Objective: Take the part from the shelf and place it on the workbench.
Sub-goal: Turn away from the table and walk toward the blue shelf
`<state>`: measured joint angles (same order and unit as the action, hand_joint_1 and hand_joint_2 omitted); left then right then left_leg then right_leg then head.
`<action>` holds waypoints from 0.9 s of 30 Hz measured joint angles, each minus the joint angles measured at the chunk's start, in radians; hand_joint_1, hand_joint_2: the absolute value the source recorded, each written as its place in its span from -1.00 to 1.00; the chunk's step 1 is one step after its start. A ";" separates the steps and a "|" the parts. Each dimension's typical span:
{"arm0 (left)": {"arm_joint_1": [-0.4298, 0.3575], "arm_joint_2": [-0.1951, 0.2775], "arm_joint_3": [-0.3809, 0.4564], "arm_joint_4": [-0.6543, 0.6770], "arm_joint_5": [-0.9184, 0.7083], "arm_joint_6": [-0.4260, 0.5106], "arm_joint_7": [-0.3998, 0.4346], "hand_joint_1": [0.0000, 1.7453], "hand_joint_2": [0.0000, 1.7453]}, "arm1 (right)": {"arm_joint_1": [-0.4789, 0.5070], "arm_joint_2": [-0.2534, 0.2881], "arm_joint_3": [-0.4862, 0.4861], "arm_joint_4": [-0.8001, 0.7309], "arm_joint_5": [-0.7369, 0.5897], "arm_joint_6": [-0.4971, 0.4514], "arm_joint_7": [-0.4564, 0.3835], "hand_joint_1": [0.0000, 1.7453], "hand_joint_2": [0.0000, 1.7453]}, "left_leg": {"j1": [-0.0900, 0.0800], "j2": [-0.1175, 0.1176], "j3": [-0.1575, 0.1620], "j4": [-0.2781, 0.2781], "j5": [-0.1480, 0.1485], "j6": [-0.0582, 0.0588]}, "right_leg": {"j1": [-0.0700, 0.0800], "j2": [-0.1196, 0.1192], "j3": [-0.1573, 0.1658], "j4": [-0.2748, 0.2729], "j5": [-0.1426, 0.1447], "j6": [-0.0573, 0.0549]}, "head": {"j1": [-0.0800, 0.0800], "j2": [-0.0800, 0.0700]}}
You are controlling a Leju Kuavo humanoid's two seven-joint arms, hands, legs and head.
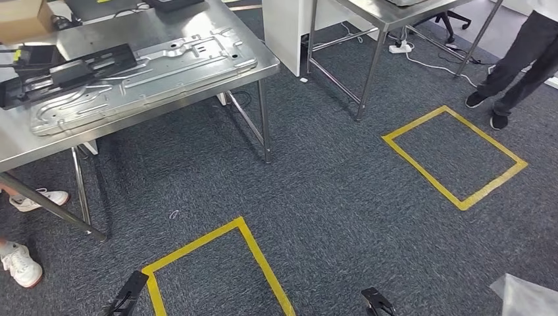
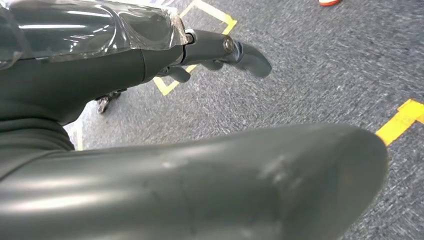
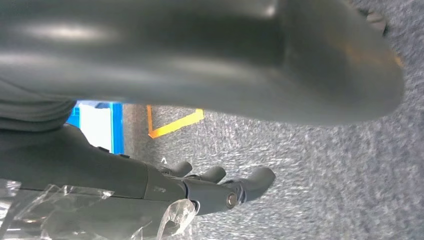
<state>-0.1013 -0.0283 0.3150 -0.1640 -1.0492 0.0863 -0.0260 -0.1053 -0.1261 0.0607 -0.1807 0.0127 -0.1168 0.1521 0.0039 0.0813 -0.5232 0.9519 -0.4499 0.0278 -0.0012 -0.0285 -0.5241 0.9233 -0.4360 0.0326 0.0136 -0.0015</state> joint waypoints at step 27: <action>-0.002 -0.005 0.000 0.000 0.012 -0.069 -0.080 -1.00 -1.00 | -0.001 0.004 0.001 0.004 0.008 0.002 -0.007 -1.00 -1.00 | -0.001 0.009 0.012 -0.015 0.001 0.005 | 0.004 -0.012 -0.026 0.016 0.006 0.009 | 0.000 0.000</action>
<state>-0.1034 -0.0330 0.3152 -0.1640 -1.0376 0.0172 -0.1064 -0.1064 -0.1224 0.0614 -0.1766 0.0209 -0.1149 0.1455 0.0033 0.0904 -0.5107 0.9373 -0.4491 0.0326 0.0023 -0.0409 -0.5506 0.9390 -0.4304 0.0420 0.0135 -0.0015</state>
